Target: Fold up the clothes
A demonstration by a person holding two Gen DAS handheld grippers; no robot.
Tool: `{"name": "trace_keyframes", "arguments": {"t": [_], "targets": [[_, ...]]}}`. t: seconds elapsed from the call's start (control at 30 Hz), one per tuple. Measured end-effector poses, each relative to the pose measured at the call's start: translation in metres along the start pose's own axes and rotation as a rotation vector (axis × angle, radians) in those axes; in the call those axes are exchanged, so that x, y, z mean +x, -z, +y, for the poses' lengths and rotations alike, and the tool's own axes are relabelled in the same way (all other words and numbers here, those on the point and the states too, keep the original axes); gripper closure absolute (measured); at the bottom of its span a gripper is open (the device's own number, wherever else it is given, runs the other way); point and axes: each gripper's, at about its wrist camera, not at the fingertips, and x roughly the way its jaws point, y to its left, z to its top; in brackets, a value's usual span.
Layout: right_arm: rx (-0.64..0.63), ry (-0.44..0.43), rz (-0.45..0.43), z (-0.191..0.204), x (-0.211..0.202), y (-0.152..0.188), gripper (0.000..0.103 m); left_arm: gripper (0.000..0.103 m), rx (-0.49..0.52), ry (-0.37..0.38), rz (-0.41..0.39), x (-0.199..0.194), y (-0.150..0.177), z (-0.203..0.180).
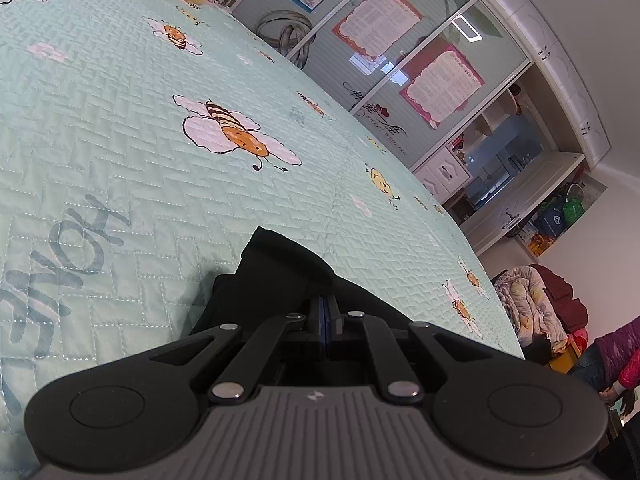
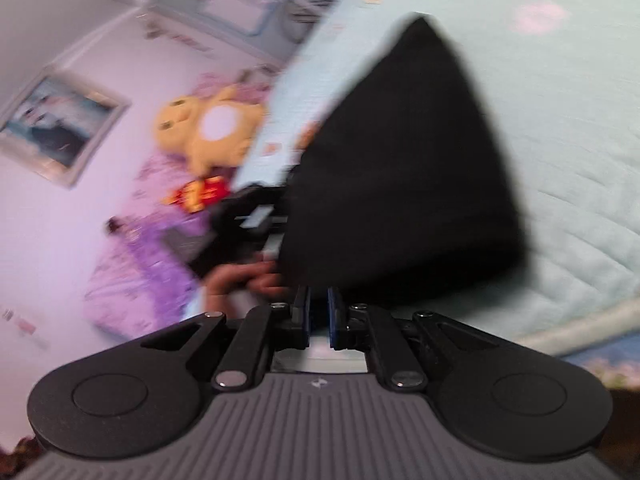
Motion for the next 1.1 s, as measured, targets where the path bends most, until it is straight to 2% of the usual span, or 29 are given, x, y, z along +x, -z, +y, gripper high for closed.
{"name": "trace_keyframes", "arguments": {"t": [0.07, 0.1, 0.13, 0.2, 0.27, 0.33, 0.4, 0.43, 0.53, 0.6, 0.67, 0.7, 0.73, 0.77, 0.83, 0.87, 0.93, 1.07, 1.1], "targets": [[-0.034, -0.056, -0.004, 0.015, 0.001, -0.004, 0.087, 0.096, 0.001, -0.001, -0.001, 0.0, 0.0, 0.0], [-0.033, -0.063, -0.018, 0.015, 0.003, -0.006, 0.082, 0.096, 0.002, -0.001, -0.001, 0.0, 0.0, 0.0], [-0.02, -0.052, -0.035, 0.011, 0.006, -0.008, 0.075, 0.096, 0.003, -0.001, -0.001, -0.001, 0.0, 0.0], [0.007, -0.01, -0.056, -0.002, 0.014, -0.01, 0.071, 0.096, 0.004, -0.001, -0.001, 0.0, 0.0, 0.0], [0.046, 0.037, -0.05, -0.026, 0.02, -0.008, 0.103, 0.096, 0.007, -0.002, -0.003, 0.0, 0.001, -0.001], [0.098, 0.046, -0.051, -0.045, 0.023, -0.004, 0.103, 0.096, 0.01, -0.003, -0.004, 0.0, 0.002, -0.001], [0.111, 0.039, -0.054, -0.04, 0.021, -0.005, 0.103, 0.096, 0.009, -0.004, -0.004, 0.0, 0.003, -0.003], [0.089, 0.037, -0.059, -0.031, 0.02, -0.006, 0.102, 0.096, 0.009, -0.004, -0.005, 0.0, 0.003, -0.003], [0.031, 0.022, -0.075, -0.007, 0.017, -0.01, 0.089, 0.096, 0.009, -0.005, -0.006, -0.001, 0.003, -0.004], [0.027, -0.011, -0.089, -0.006, 0.015, -0.011, 0.083, 0.096, 0.01, -0.006, -0.006, -0.001, 0.003, -0.005], [0.048, 0.005, -0.083, -0.013, 0.015, -0.01, 0.076, 0.096, 0.011, -0.007, -0.006, -0.002, 0.003, -0.005], [0.058, 0.013, -0.08, -0.017, 0.015, -0.009, 0.081, 0.096, 0.012, -0.007, -0.006, -0.002, 0.003, -0.005], [0.069, 0.021, -0.077, -0.021, 0.015, -0.008, 0.096, 0.096, 0.013, -0.008, -0.007, -0.002, 0.003, -0.005], [0.079, 0.029, -0.074, -0.024, 0.016, -0.008, 0.102, 0.096, 0.014, -0.008, -0.007, -0.002, 0.003, -0.005], [0.1, 0.045, -0.069, -0.031, 0.016, -0.007, 0.103, 0.096, 0.012, -0.008, -0.007, -0.002, 0.002, -0.004], [0.098, 0.045, -0.07, -0.031, 0.015, -0.007, 0.101, 0.096, 0.011, -0.007, -0.007, -0.002, 0.002, -0.004], [0.059, 0.02, -0.085, -0.017, 0.011, -0.009, 0.085, 0.096, 0.01, -0.007, -0.007, -0.002, 0.002, -0.004], [0.061, 0.003, -0.097, -0.015, 0.007, -0.011, 0.08, 0.096, 0.009, -0.006, -0.007, -0.002, 0.002, -0.004], [0.065, 0.001, -0.1, -0.015, 0.006, -0.011, 0.075, 0.096, 0.009, -0.006, -0.007, -0.002, 0.002, -0.004]]}}
